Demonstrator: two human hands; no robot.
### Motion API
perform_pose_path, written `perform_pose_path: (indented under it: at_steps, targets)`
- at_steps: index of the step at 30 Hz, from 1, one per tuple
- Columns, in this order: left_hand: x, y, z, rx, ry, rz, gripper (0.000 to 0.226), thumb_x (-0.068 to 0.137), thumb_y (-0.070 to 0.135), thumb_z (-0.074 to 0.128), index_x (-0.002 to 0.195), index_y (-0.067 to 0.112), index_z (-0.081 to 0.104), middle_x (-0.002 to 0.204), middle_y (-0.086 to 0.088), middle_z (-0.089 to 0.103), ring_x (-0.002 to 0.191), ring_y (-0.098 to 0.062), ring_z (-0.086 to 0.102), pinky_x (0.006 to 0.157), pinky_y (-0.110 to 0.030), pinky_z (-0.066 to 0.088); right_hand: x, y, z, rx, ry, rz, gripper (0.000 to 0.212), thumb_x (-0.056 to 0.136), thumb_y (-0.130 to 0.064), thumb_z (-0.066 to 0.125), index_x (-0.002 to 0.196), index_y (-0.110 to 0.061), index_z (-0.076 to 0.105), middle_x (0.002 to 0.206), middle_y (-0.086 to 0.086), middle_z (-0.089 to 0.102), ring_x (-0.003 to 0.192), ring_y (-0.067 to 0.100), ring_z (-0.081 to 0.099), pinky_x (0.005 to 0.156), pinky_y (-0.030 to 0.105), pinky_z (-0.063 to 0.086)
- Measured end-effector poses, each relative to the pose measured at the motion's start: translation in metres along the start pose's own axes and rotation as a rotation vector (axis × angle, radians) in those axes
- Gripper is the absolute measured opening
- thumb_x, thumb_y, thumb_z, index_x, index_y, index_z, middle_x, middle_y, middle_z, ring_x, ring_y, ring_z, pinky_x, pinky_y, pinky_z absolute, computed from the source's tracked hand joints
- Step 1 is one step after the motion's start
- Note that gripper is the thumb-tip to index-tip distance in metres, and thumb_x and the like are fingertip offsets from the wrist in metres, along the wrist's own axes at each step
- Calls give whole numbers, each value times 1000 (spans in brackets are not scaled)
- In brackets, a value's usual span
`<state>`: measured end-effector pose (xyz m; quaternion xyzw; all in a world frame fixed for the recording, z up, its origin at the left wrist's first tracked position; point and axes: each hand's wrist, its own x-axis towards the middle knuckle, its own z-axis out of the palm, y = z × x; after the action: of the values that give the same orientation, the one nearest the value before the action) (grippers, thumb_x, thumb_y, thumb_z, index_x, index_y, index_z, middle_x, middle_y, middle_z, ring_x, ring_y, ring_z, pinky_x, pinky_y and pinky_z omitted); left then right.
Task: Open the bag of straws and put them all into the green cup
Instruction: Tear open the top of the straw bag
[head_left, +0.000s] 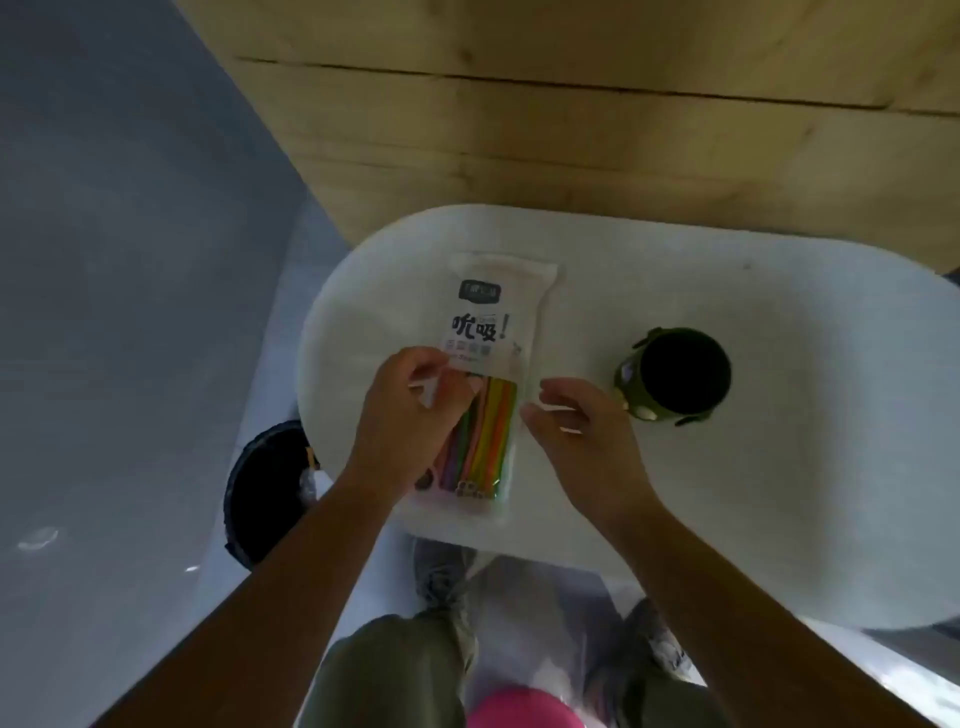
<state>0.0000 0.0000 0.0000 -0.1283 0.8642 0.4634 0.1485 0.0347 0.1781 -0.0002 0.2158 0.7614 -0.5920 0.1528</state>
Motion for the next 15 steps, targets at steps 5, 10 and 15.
perform_pose_path:
  at_steps: [5, 10, 15]
  targets:
    - [26, -22, 14, -32, 60, 32, 41, 82, 42, 78, 114, 32, 55, 110, 17, 63, 93, 4, 64, 71, -12, 52, 32, 17, 22, 117, 50, -70, 25, 87, -25, 72, 106, -28, 57, 100, -17, 60, 84, -9, 62, 62, 5, 47]
    - [53, -27, 21, -155, 107, 26, 49, 75, 39, 85, 113, 25, 58, 97, 9, 72, 85, -5, 72, 71, -21, 59, 57, 27, 28, 206, 64, -126, 37, 87, -26, 72, 117, -27, 50, 99, -19, 60, 79, -20, 61, 59, 3, 47]
    - [73, -28, 18, -325, 33, 14, 50, 74, 44, 85, 111, 18, 64, 101, -5, 77, 85, -19, 77, 84, -43, 61, 72, 29, 24, 265, 40, -179, 63, 86, -33, 71, 140, -26, 40, 104, -12, 65, 91, 2, 67, 62, 12, 53]
